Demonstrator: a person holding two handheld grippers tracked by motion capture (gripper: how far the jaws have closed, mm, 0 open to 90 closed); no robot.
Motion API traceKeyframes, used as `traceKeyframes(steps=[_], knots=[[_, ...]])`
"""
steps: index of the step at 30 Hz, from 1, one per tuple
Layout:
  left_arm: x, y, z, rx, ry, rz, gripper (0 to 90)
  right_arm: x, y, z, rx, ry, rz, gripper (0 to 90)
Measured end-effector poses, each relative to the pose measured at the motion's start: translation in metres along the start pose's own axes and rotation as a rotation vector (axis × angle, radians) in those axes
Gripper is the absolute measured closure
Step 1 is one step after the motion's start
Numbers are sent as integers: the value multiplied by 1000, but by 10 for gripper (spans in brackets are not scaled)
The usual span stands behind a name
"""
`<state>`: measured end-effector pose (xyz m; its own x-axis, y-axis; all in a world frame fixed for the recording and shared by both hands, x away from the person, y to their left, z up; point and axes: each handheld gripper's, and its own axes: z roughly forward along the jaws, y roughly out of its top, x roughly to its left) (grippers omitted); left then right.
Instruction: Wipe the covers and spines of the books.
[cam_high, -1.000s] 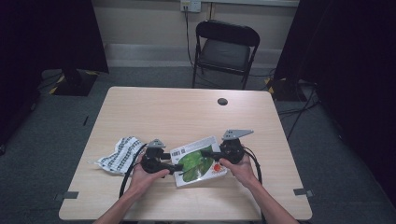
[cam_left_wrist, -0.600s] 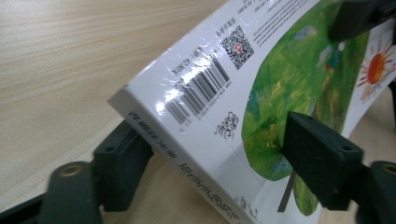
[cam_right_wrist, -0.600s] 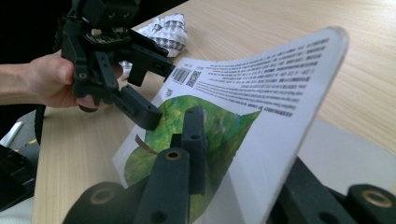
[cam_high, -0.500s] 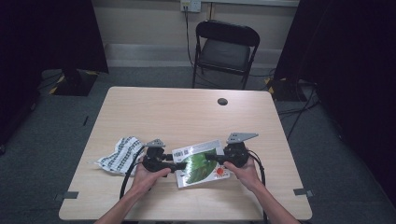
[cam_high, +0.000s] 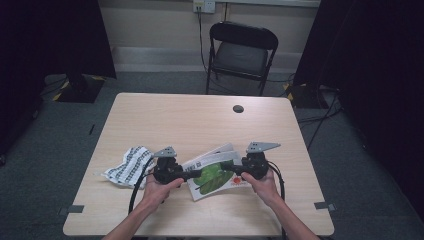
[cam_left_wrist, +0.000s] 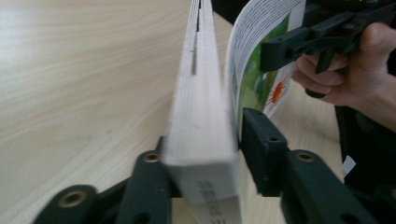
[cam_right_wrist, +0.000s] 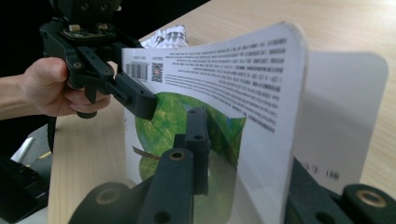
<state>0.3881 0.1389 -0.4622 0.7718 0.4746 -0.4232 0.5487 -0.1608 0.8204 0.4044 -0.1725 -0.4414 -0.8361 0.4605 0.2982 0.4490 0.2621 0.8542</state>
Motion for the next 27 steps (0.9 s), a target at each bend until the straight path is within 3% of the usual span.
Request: traceKeyframes(steps=[4, 7, 9, 12, 17, 22, 27], knots=[[-1, 4, -6, -5, 0, 5, 700, 6, 5, -1, -11, -5, -34, 810], [-6, 11, -14, -29, -7, 32, 730, 5, 8, -1, -34, 10, -33, 792], [-11, 15, -18, -31, -4, 72, 748, 5, 11, -3, -53, 6, -48, 734], [-17, 17, -23, -29, -4, 99, 751, 5, 11, -4, -56, -3, -57, 650], [-22, 20, -27, -9, 29, 99, 752, 4, 9, -4, -59, -30, -48, 604], [-23, 23, -29, -9, 32, 99, 752, 5, 10, -3, -69, -42, -52, 562], [-23, 25, -32, -4, 40, 94, 752, 8, 13, -3, -69, -76, -53, 439]])
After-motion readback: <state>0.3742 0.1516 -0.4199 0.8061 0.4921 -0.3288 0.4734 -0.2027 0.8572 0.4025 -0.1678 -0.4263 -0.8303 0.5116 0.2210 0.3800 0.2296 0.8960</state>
